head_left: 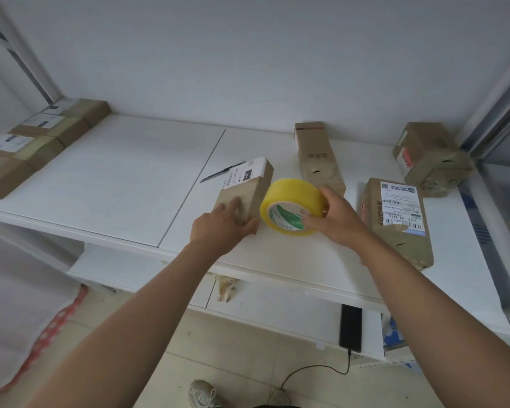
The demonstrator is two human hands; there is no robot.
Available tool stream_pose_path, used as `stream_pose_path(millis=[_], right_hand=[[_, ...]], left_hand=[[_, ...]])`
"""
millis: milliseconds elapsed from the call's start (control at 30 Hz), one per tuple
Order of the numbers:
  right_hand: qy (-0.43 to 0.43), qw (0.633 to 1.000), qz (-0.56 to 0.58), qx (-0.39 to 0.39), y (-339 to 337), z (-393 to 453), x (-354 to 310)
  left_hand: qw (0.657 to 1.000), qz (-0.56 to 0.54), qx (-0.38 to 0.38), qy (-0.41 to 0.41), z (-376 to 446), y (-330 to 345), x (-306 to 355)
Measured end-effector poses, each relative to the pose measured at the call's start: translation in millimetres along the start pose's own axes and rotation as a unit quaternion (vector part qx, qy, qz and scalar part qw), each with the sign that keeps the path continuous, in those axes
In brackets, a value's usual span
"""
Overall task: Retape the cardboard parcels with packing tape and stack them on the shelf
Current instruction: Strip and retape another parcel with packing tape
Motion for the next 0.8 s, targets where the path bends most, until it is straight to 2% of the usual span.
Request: stream_pose_path(millis=[100,333,500,600,700,800], right_hand=[[-0.045,0.999,0.022,0.0,-6,4,-24],[-0.092,0.995,-0.028,-0.021,15,10,-62],[-0.121,0.991,-0.015,-0.049,38,20,-84],[-0.137,0.988,0.022,-0.062,53,24,-98],[-0.129,0.987,0.062,-0.071,69,26,-106],[-0.111,0.983,0.135,-0.058,81,30,-99]], left_hand=[[0.998,-0.062,0.019,0.002,-9,-7,-5],[0.97,-0.229,0.061,-0.055,-26,-8,-20],[0.909,-0.39,0.13,-0.072,-37,8,-40],[0.863,-0.459,0.21,-0.035,-41,12,-44],[0.84,-0.45,0.304,0.018,-41,10,-44],[0.865,-0.393,0.304,0.072,-39,6,-46]])
Point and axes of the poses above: each hand's wrist, its own z-axis towards the middle knuckle, its own y-axis out of the palm, x = y × z, the point moved 1 cm from there along z, towards the middle knuckle, and after that the axes turned 14 degrees about y, right-handed, at the moved point
